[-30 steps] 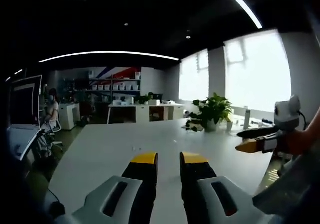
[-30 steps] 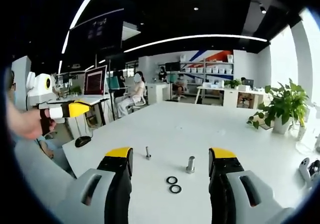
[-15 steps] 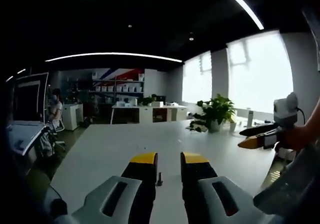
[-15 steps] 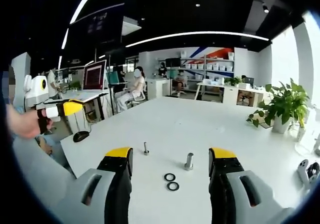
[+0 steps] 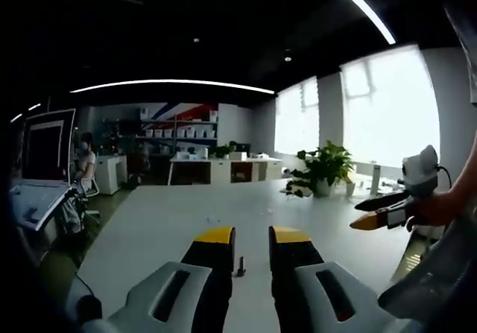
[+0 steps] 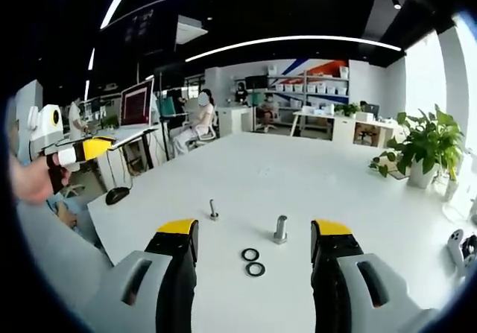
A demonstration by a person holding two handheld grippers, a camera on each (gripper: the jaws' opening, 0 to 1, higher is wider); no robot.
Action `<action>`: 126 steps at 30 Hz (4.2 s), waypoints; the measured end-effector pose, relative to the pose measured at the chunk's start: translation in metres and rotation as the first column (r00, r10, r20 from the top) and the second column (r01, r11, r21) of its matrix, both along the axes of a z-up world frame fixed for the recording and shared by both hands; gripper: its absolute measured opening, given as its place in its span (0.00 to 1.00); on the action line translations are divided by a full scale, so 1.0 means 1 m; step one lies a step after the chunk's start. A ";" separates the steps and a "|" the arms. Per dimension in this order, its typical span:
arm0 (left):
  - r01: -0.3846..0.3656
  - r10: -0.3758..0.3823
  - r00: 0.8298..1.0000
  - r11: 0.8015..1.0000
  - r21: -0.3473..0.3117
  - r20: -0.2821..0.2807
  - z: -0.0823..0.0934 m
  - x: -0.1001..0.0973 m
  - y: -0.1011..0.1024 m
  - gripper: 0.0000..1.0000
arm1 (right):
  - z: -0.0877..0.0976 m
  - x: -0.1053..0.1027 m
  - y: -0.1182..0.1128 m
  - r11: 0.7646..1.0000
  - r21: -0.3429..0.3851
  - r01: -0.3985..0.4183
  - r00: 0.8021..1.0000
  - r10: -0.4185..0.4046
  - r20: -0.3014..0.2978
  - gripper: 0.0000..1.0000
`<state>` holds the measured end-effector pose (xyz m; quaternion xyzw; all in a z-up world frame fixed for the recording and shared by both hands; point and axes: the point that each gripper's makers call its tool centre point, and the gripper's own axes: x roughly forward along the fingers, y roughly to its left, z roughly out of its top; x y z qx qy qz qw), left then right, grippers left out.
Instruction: Place the washer onto the threaded stud by aligning its center hole with the stud, sliding it down to the base, and recovering from edge contact or off-axis alignment until the washer reaches the visible bottom stop.
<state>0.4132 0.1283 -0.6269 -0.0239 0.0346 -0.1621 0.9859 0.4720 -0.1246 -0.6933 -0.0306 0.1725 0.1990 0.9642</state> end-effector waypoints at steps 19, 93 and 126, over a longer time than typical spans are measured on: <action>0.022 -0.022 1.000 0.999 -0.027 0.013 0.004 -0.003 -0.005 0.15 | -0.016 0.004 0.005 0.999 -0.029 0.031 0.999 -0.032 -0.032 0.63; 0.096 -0.093 0.995 0.990 -0.103 0.033 0.012 -0.007 -0.016 0.14 | -0.062 -0.012 0.026 0.981 -0.143 0.130 0.976 -0.152 -0.155 0.61; 0.078 -0.078 0.997 0.997 -0.015 0.010 0.001 -0.005 -0.016 0.15 | -0.132 0.022 0.011 0.986 -0.109 0.129 0.961 -0.151 -0.230 0.58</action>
